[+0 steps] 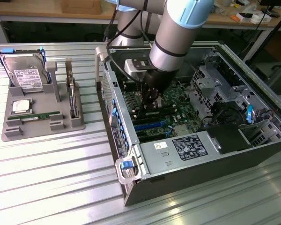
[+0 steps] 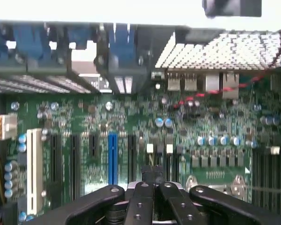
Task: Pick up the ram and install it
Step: 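Press down the ram until it locks into place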
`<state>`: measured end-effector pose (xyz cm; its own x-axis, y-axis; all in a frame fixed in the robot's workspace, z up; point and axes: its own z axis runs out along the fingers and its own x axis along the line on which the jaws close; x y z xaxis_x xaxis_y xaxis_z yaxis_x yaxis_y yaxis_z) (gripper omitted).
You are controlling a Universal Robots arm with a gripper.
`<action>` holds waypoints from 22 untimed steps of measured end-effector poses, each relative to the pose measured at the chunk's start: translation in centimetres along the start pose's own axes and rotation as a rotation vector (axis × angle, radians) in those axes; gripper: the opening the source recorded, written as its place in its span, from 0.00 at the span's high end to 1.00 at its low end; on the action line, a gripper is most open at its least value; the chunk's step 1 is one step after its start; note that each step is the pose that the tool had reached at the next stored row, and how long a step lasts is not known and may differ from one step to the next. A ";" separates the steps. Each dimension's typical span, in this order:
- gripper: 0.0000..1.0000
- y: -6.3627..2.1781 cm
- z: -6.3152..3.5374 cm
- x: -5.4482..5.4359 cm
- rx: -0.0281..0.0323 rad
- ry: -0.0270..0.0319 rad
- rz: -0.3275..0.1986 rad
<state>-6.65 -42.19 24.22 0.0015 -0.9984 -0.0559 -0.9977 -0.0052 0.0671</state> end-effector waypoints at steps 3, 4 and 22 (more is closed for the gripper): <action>0.90 0.60 0.53 0.0 -0.0002 -0.0008 0.000; 0.90 0.61 0.71 0.1 -0.0002 -0.0021 0.000; 0.90 -10.41 -0.89 0.3 -0.0374 -0.0298 0.000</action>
<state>3.80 -42.50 24.38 -0.0010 -0.9963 -0.0856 -0.9945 -0.0080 0.1043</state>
